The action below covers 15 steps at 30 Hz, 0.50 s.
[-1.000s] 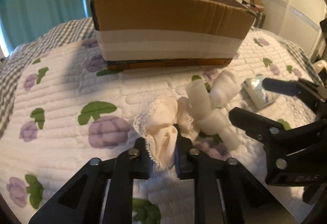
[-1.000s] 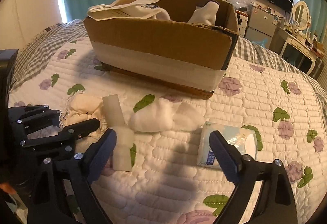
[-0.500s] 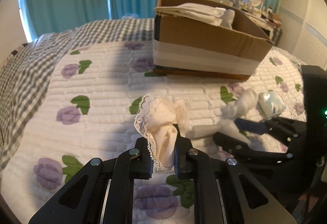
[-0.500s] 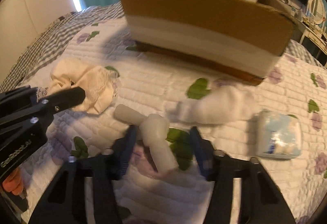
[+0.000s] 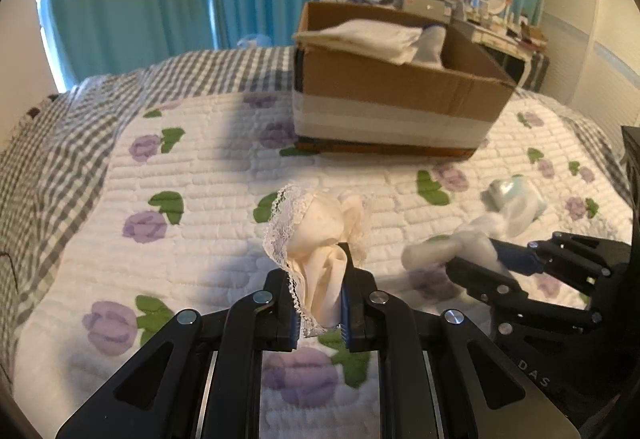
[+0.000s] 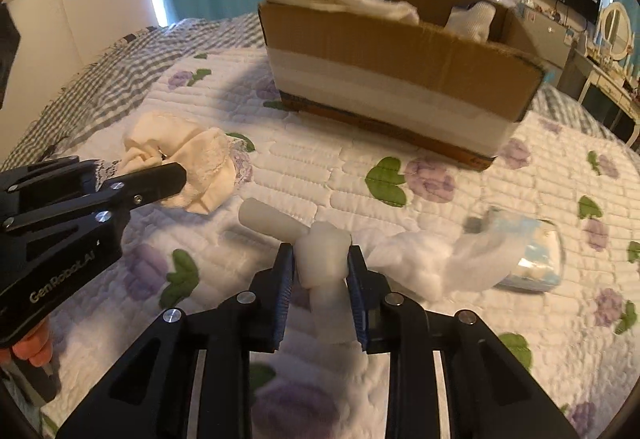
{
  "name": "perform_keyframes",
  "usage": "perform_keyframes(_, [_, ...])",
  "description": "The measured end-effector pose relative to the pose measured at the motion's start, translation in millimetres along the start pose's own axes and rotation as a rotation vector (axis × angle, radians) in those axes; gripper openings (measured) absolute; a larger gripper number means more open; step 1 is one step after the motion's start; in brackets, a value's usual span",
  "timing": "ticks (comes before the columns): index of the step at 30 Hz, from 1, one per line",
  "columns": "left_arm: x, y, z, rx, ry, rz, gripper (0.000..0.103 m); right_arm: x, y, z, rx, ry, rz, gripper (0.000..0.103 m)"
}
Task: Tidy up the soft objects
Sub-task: 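Carry the lace cloth and sock into the box and release both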
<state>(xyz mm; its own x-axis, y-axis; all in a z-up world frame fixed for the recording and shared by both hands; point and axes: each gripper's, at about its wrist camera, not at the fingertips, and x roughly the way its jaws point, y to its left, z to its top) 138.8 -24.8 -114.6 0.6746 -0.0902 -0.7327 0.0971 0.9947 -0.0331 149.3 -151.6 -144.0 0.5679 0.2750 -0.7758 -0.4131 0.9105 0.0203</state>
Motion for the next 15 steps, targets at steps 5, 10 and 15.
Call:
perform_keyframes(5, [-28, -10, 0, -0.005, -0.035, -0.015, 0.014, -33, 0, -6, -0.004, -0.040, -0.004, 0.026])
perform_keyframes(10, [-54, -23, -3, 0.009, -0.068, -0.031, 0.014, -76, -8, -13, 0.021, -0.075, 0.018, 0.026])
perform_keyframes(15, [-79, -34, 0, 0.029, -0.105, -0.052, 0.014, -116, -13, -12, 0.015, -0.128, -0.012, 0.026])
